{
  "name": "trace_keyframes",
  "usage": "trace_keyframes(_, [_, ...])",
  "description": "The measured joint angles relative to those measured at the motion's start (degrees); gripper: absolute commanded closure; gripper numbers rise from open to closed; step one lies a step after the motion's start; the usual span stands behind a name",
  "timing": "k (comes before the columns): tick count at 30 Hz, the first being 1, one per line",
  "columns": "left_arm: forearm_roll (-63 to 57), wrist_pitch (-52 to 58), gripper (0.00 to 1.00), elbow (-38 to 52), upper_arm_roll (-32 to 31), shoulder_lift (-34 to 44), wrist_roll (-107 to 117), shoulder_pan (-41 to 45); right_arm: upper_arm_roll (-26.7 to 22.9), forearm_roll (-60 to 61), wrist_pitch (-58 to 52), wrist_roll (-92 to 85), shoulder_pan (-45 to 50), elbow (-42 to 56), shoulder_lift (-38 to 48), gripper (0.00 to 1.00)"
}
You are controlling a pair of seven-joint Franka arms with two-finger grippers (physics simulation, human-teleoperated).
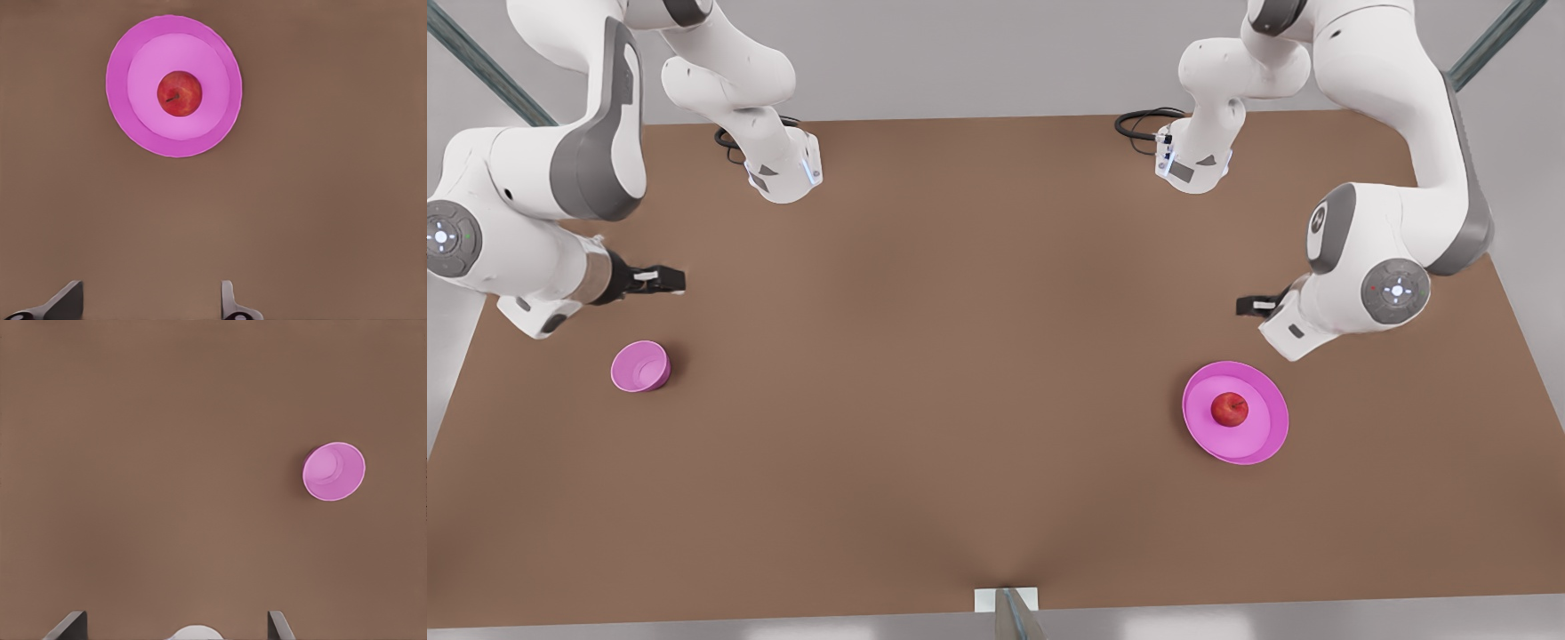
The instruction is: Use the left arm to pick up the apple from the plate, transfer it to the gripper of the right arm, and then use the right arm to place it into the bowl
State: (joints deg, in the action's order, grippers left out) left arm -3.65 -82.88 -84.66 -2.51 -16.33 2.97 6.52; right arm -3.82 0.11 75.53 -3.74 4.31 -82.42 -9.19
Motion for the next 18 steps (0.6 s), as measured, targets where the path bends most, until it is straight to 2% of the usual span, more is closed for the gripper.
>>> trace_keyframes(3, [0.04, -5.05, 0.0, -0.27, 0.09, -0.93, -1.22, 0.04, 0.02, 0.07, 2.8, -0.47, -0.03, -0.36, -0.06, 0.0])
trace_keyframes(7, [0.34, -16.79, 0.0, -2.42, 0.85, -12.88, -2.57, -1.72, 0.05, 0.15, 4.97, -1.07, -0.26, -0.57, -0.39, 0.0])
trace_keyframes(10, [0.5, -26.86, 0.0, -3.82, 0.92, -18.06, -3.44, -2.55, 0.02, 0.14, 5.88, -1.49, -0.38, -0.77, -0.67, 0.0])
trace_keyframes(14, [0.64, -38.67, 0.0, -8.98, 0.93, -19.39, -4.42, -3.56, -0.03, 0.07, 6.57, -1.97, -0.34, -0.89, -0.71, 0.0])
trace_keyframes(18, [0.71, -45.18, 0.0, -10.81, 0.93, -19.92, -5.22, -3.85, -0.03, 0.04, 6.96, -2.36, -0.36, -1.23, -0.81, 0.0])
